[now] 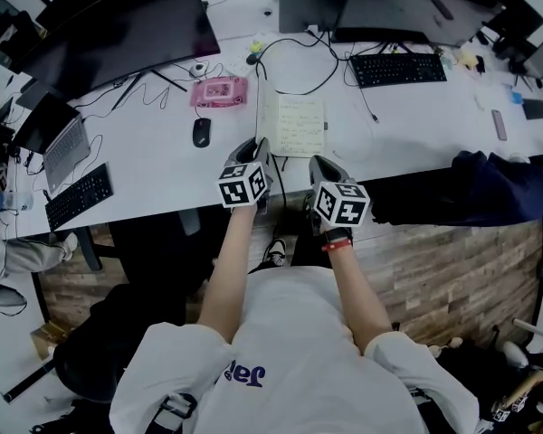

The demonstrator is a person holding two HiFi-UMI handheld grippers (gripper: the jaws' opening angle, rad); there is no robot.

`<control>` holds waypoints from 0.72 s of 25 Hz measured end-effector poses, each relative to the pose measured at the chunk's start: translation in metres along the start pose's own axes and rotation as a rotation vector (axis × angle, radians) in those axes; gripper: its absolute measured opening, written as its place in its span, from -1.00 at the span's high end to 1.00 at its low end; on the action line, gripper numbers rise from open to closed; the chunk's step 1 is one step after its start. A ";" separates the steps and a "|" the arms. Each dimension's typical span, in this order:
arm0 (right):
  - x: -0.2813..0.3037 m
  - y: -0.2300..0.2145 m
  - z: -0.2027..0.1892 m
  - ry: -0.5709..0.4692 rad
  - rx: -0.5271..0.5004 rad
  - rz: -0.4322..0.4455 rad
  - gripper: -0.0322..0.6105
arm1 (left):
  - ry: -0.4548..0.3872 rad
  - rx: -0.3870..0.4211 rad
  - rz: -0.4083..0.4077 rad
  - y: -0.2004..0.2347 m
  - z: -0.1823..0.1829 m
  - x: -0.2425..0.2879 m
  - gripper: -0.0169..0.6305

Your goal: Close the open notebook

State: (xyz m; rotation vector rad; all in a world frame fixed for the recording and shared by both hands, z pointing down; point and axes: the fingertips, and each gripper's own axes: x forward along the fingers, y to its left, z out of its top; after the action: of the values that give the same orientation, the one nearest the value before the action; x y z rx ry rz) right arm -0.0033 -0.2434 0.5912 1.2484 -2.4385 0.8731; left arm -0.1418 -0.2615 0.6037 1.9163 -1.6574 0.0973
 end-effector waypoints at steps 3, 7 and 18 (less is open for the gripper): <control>-0.003 -0.004 0.002 -0.007 0.029 0.000 0.86 | 0.005 0.015 -0.003 -0.007 0.000 0.002 0.66; -0.009 -0.009 0.010 -0.019 0.041 -0.001 0.86 | 0.009 0.026 -0.011 -0.015 0.000 0.004 0.64; -0.018 -0.021 0.010 -0.016 0.075 0.000 0.86 | 0.032 0.051 -0.053 -0.047 -0.008 0.017 0.63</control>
State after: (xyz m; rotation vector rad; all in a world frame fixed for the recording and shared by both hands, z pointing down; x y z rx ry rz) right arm 0.0249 -0.2475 0.5834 1.2858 -2.4390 0.9664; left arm -0.0928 -0.2704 0.5992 1.9849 -1.5965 0.1500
